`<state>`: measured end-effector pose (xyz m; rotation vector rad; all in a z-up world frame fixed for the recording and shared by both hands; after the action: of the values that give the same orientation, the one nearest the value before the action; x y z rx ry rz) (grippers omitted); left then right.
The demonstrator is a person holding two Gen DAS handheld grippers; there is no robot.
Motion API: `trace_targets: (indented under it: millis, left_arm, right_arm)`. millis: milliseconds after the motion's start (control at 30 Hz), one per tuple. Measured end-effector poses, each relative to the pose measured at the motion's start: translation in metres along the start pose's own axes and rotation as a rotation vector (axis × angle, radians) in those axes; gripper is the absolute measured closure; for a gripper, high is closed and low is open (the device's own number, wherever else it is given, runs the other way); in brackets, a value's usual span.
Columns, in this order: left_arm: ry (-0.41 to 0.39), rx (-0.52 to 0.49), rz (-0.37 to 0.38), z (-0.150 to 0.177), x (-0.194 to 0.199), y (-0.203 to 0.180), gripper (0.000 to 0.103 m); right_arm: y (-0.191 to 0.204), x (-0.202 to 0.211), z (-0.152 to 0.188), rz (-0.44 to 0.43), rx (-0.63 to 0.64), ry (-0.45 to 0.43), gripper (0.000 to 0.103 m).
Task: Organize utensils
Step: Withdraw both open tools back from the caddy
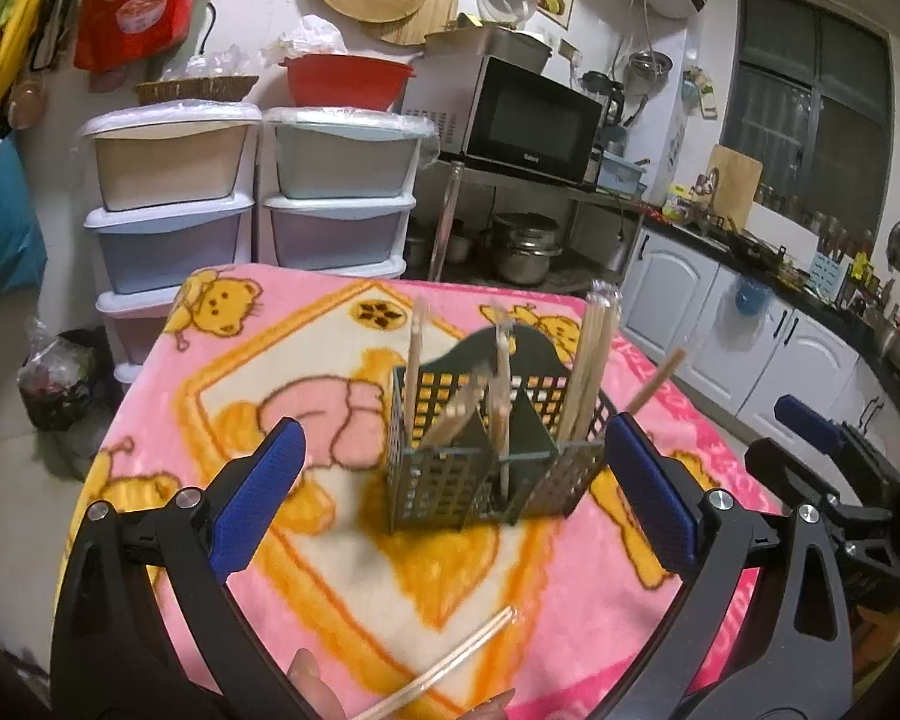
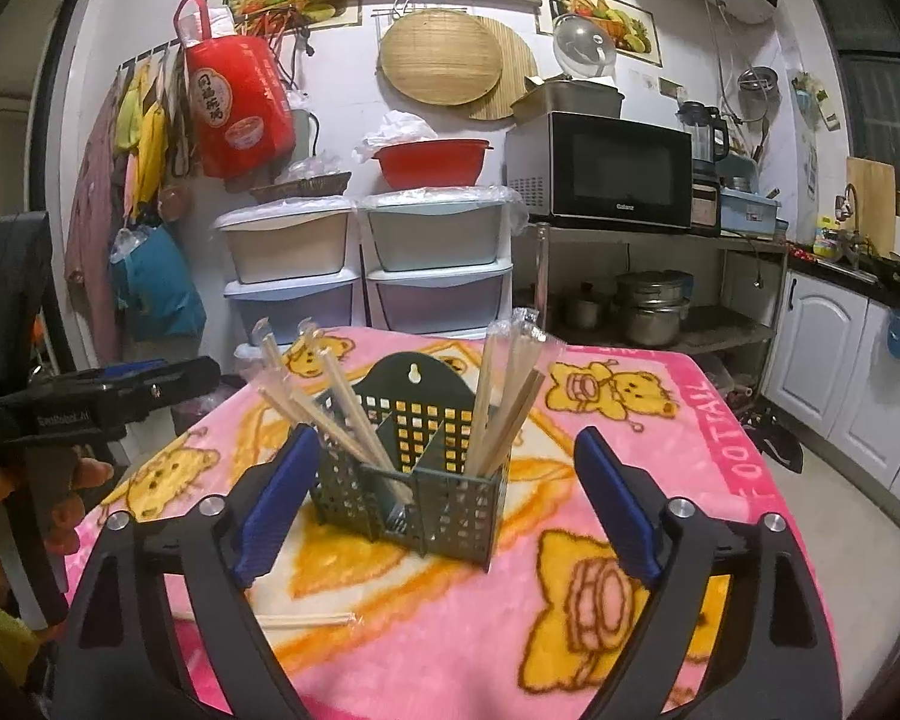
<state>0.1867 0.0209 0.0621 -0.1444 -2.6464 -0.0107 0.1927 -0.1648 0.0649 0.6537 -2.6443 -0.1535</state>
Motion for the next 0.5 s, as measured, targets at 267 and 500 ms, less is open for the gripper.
trace_targets:
  millis: [267,500]
  left_arm:
    - [0.035,0.0,0.01,0.032,-0.001,-0.004,0.011]
    - [0.046,0.006,0.016,0.054,-0.004,-0.007,0.011]
  right_arm:
    - [-0.005,-0.002,0.031,0.009,-0.011,0.052,0.013]
    - [-0.011,-0.005,0.054,0.016,-0.026,0.081,0.012]
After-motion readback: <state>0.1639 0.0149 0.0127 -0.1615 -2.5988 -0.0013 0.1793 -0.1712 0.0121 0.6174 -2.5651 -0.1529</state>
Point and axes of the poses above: each gripper's, at about its wrist camera, not at the fingertips, and x roughly against the way its jaws point, y to its left, z to its underside, the point moved 10 cm from there along -x, roughly the way its jaws point, and after that the axes turned 10 degrees about -x, right-handed, at the moved point
